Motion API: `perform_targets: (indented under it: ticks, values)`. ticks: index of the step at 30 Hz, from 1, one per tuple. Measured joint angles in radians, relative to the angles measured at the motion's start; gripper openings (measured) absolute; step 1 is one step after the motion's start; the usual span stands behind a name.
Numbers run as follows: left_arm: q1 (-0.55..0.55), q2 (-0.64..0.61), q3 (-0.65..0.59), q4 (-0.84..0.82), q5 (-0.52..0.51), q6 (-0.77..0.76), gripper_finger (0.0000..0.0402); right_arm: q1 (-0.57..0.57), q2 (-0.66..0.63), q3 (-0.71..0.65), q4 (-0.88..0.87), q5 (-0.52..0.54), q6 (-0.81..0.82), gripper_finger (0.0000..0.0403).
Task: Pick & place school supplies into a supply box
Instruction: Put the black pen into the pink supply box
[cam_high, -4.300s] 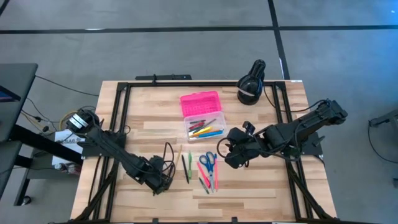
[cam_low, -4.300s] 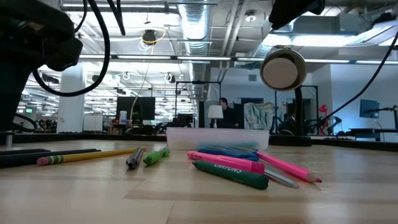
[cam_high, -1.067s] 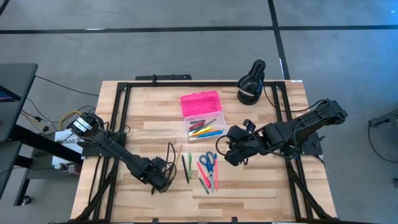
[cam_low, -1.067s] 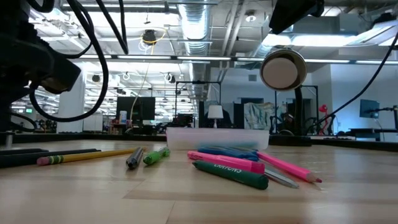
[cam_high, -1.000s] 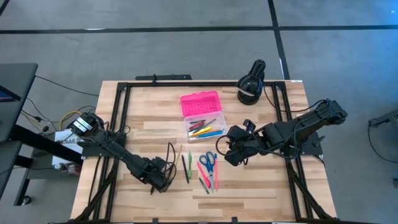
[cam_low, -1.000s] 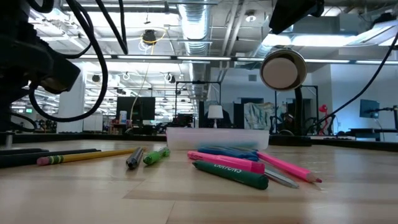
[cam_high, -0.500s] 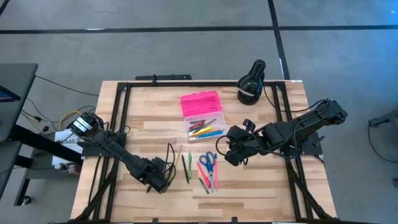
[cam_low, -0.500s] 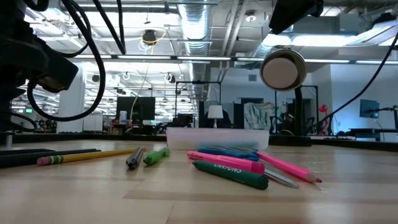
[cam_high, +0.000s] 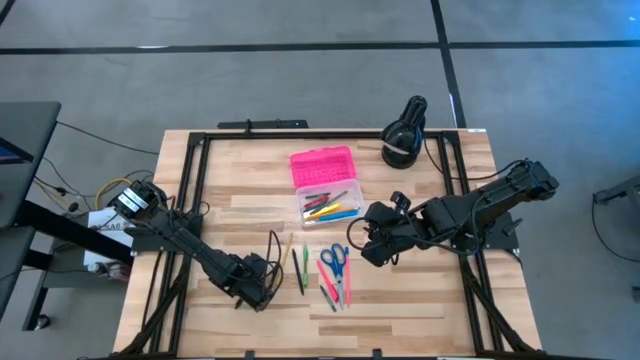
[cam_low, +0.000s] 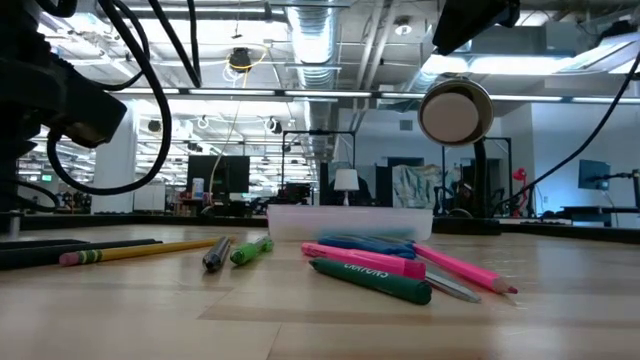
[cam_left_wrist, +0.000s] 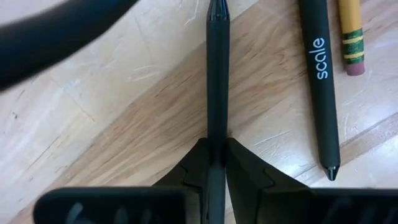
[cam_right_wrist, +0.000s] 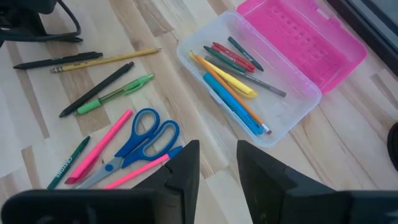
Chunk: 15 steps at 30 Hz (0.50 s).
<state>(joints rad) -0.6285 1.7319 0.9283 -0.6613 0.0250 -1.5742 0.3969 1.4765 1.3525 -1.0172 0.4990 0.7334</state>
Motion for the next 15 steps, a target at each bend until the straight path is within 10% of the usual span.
perform_targets:
  ticks: [15]
  values:
    - [0.025, -0.147, -0.003, -0.023, -0.202, 0.02, 0.0026, 0.0, 0.0, 0.0, 0.008, 0.0, 0.001, 0.0101]
